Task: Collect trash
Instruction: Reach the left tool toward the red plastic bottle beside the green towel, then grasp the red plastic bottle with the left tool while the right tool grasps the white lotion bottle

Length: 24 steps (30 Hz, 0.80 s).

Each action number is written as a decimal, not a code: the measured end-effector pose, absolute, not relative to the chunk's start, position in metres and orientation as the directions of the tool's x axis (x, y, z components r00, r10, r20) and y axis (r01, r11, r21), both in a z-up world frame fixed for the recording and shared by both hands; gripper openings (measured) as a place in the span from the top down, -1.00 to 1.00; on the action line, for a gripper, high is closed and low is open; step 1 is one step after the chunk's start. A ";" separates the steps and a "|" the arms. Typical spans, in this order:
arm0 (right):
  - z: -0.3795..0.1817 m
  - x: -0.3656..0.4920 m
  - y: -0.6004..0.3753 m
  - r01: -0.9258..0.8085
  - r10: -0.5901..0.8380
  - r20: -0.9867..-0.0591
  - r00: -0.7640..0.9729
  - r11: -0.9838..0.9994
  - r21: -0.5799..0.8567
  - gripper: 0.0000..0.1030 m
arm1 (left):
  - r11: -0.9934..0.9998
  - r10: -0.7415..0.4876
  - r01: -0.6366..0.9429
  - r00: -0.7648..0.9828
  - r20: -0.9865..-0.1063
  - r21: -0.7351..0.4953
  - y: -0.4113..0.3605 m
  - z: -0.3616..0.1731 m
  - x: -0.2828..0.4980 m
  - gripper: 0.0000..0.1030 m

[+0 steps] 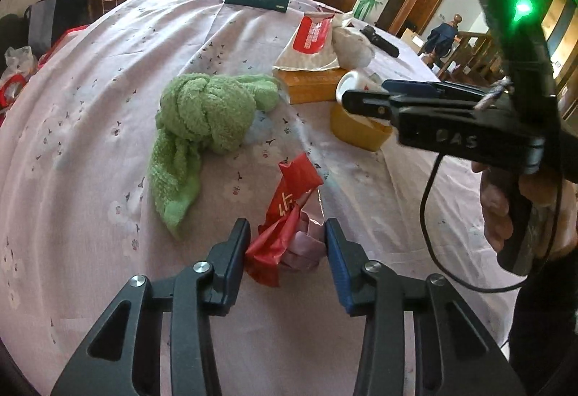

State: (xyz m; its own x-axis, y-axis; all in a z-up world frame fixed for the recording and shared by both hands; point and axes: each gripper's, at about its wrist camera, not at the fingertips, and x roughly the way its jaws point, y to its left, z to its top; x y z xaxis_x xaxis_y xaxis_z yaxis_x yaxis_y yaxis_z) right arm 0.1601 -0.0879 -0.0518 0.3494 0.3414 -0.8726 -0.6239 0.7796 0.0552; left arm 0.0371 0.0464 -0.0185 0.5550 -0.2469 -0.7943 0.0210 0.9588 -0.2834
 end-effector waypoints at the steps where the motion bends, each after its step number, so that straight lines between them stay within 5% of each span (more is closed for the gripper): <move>1: -0.048 0.159 -0.089 -0.618 0.351 -0.867 0.355 0.783 0.064 -0.24 | 0.957 -0.250 0.020 0.558 -0.791 -0.288 0.047 -0.017 0.035 0.21; 2: -0.042 0.157 -0.093 -0.611 0.364 -0.858 0.362 0.788 0.077 -0.24 | 0.956 -0.253 0.020 0.561 -0.788 -0.292 0.047 -0.015 0.034 0.21; 5: -0.024 0.147 -0.106 -0.580 0.391 -0.840 0.376 0.806 0.115 0.45 | 0.952 -0.263 0.025 0.573 -0.776 -0.305 0.044 -0.009 0.029 0.21; 9: -0.011 0.133 -0.129 -0.522 0.403 -0.819 0.408 0.839 0.153 0.67 | 0.954 -0.266 0.041 0.574 -0.774 -0.297 0.035 -0.006 0.026 0.21; 14: -0.023 0.127 -0.146 -0.495 0.447 -0.818 0.362 0.836 0.237 0.62 | 0.960 -0.251 0.047 0.577 -0.777 -0.275 0.028 -0.005 0.022 0.21; 16: -0.030 0.125 -0.143 -0.500 0.477 -0.815 0.329 0.820 0.278 0.23 | 0.960 -0.245 0.036 0.580 -0.777 -0.276 0.029 -0.004 0.021 0.21; 17: -0.034 0.124 -0.139 -0.510 0.487 -0.816 0.311 0.810 0.289 -0.12 | 0.961 -0.239 0.026 0.583 -0.777 -0.276 0.031 -0.003 0.019 0.21; 18: -0.040 0.123 -0.129 -0.524 0.491 -0.821 0.291 0.800 0.293 -0.20 | 0.960 -0.237 0.020 0.583 -0.777 -0.278 0.032 -0.003 0.019 0.21; 22: -0.064 0.132 -0.106 -0.506 0.446 -0.856 0.263 0.819 0.272 -0.15 | 0.961 -0.226 0.005 0.589 -0.776 -0.276 0.035 0.001 0.015 0.21; 24: -0.080 0.144 -0.100 -0.473 0.456 -0.863 0.217 0.822 0.316 0.09 | 0.962 -0.219 0.000 0.591 -0.776 -0.272 0.037 0.002 0.012 0.21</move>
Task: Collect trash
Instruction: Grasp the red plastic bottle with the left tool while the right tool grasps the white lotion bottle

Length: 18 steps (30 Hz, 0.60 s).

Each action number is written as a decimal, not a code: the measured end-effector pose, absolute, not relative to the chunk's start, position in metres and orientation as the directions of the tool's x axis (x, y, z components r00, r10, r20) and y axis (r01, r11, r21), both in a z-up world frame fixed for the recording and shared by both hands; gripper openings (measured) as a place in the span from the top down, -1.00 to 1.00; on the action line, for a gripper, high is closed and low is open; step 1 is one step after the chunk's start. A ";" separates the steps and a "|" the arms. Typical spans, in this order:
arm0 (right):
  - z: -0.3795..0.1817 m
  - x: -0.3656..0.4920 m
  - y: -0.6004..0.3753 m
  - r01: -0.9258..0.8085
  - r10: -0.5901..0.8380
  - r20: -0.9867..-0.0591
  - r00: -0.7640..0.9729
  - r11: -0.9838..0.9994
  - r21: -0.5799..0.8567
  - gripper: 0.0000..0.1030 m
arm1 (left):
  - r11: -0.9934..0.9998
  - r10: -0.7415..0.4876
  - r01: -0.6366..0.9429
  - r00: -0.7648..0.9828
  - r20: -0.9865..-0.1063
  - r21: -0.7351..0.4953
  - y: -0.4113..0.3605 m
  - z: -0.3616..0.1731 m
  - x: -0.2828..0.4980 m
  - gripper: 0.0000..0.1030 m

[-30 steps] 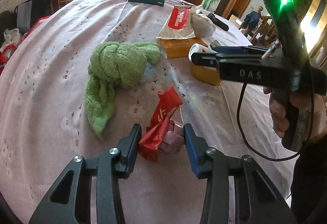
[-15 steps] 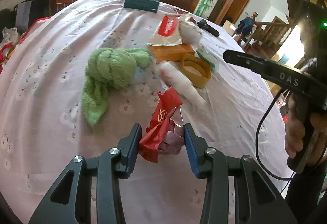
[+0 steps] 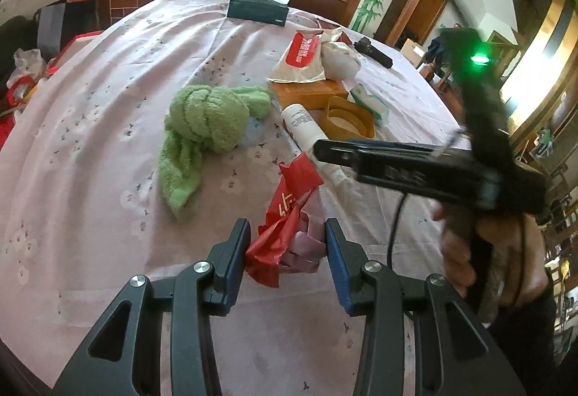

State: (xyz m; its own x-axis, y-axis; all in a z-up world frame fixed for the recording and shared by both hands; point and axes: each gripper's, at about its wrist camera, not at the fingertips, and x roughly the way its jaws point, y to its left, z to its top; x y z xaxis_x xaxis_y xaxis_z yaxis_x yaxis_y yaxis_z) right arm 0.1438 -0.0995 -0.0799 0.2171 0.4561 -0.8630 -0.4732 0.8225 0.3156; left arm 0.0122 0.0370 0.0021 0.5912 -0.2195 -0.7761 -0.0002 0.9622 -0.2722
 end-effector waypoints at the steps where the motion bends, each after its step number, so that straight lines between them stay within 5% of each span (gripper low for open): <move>1: -0.084 0.147 -0.098 -0.466 0.459 -0.865 0.202 0.822 0.327 0.13 | 0.962 -0.217 -0.004 0.591 -0.777 -0.272 0.038 0.002 0.011 0.21; 4: -0.095 0.154 -0.094 -0.442 0.451 -0.873 0.186 0.832 0.335 0.43 | 0.962 -0.214 -0.013 0.590 -0.779 -0.274 0.041 0.002 0.011 0.21; 18: -0.018 0.068 -0.200 -0.279 0.505 -0.755 0.418 0.863 0.422 0.56 | 0.951 -0.278 0.058 0.594 -0.755 -0.304 0.003 0.016 0.009 0.22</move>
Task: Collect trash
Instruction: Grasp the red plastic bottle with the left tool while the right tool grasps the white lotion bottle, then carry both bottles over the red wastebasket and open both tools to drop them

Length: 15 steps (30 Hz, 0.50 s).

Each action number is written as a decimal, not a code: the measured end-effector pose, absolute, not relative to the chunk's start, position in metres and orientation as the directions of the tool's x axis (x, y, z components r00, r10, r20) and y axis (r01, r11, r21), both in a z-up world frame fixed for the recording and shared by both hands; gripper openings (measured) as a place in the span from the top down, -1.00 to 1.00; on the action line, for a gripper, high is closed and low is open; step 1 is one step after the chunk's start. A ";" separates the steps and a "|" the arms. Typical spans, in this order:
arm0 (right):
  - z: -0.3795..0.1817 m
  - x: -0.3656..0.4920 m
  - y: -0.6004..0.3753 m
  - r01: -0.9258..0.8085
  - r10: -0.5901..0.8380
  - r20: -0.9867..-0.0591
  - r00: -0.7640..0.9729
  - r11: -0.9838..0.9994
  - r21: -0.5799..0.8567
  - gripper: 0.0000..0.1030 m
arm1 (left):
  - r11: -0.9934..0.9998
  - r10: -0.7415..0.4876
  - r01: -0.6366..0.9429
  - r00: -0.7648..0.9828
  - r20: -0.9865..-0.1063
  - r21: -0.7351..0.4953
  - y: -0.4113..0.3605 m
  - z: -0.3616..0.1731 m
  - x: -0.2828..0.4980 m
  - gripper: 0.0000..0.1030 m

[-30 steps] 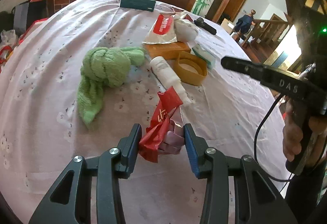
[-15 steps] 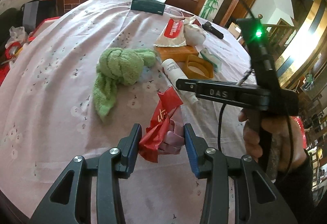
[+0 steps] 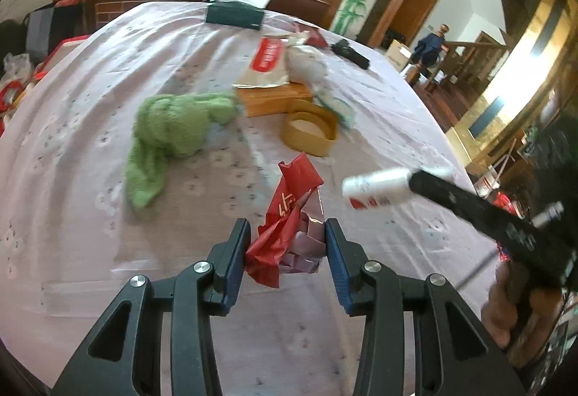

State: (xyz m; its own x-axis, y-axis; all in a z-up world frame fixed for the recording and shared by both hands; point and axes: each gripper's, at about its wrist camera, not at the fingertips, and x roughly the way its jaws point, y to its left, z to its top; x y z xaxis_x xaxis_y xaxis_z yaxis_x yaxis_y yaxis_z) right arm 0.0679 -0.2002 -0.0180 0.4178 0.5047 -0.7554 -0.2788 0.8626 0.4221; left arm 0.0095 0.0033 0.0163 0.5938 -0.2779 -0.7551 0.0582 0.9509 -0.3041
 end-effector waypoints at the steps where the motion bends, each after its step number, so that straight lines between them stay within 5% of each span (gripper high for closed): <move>1: -0.015 0.061 -0.206 -0.270 0.508 -0.749 0.426 0.861 0.430 0.56 | 0.950 -0.285 0.071 0.591 -0.754 -0.304 -0.002 0.017 0.009 0.22; 15: 0.063 -0.035 -0.327 -0.054 0.311 -0.643 0.699 0.921 0.387 0.56 | 0.900 -0.434 0.314 0.567 -0.700 -0.304 -0.114 0.058 -0.010 0.22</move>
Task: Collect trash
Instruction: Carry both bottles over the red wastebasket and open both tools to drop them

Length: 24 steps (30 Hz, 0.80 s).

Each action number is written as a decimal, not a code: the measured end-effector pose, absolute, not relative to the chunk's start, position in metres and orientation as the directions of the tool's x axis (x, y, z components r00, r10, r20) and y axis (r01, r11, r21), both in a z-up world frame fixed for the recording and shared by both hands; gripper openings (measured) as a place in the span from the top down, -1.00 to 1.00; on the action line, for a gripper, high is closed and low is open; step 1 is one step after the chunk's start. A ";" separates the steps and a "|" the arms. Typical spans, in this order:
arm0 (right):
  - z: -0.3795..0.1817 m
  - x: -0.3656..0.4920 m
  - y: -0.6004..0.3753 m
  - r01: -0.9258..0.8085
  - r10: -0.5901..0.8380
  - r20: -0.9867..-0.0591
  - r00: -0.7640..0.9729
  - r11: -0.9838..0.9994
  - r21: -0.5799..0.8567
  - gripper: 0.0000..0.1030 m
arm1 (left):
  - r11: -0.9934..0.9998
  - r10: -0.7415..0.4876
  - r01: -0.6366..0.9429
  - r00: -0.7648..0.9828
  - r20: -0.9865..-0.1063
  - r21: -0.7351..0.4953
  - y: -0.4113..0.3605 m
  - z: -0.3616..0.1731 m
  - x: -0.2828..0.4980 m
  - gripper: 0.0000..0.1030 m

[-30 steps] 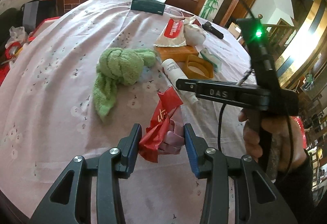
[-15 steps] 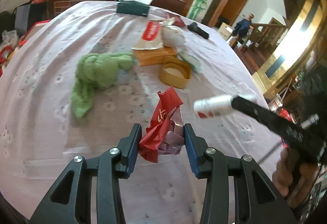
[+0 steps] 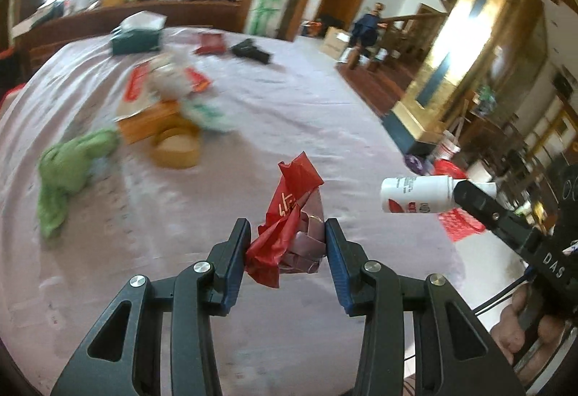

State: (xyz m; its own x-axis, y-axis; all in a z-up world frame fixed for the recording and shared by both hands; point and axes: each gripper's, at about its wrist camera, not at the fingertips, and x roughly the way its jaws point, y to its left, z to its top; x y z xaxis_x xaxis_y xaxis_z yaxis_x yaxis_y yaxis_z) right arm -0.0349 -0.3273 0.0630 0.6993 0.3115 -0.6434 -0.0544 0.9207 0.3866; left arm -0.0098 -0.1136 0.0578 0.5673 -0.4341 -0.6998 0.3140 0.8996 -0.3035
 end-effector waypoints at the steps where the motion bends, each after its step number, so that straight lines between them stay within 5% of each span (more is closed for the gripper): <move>1: 0.067 -0.039 -0.334 -0.042 0.297 -0.639 0.710 0.923 0.382 0.56 | 0.894 -0.444 0.329 0.566 -0.694 -0.304 -0.121 0.061 -0.011 0.22; 24: 0.131 -0.141 -0.504 0.296 -0.077 -0.513 0.855 0.885 0.360 0.56 | 0.714 -0.651 0.631 0.442 -0.617 -0.303 -0.300 0.123 -0.038 0.21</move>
State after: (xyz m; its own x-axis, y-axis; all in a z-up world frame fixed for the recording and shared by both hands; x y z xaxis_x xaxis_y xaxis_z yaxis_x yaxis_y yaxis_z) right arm -0.1410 -0.5037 0.1313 0.8550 -0.0775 -0.5128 0.2963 0.8845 0.3603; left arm -0.0381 -0.3002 0.1233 0.4415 -0.6515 -0.6170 0.6311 0.7143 -0.3026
